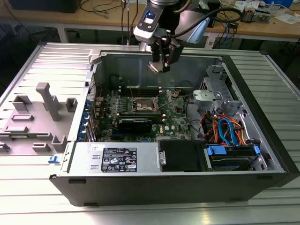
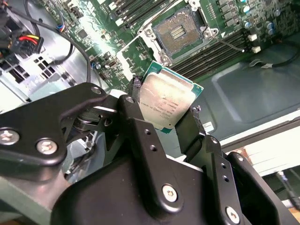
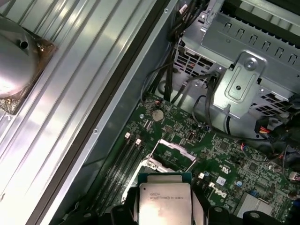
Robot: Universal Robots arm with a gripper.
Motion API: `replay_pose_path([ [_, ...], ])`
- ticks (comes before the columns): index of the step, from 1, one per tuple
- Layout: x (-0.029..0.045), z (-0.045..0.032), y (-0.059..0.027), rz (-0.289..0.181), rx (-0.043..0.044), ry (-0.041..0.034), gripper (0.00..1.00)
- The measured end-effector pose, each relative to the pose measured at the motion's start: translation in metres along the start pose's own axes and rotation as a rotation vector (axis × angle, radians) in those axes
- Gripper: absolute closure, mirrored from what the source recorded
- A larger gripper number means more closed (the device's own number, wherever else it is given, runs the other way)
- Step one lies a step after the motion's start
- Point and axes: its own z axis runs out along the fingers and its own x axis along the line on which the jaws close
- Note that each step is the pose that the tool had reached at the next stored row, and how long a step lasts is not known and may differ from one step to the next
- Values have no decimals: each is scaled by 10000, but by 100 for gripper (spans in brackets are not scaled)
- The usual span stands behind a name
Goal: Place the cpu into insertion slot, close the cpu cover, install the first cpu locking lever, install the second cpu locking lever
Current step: 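Place the cpu into insertion slot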
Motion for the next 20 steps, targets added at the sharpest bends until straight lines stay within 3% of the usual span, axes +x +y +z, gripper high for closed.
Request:
replay_pose_path([
  [16, 2, 3, -4, 155, -1, -14, 46],
  [20, 2, 23, -6, 556, 7, -69, 46],
])
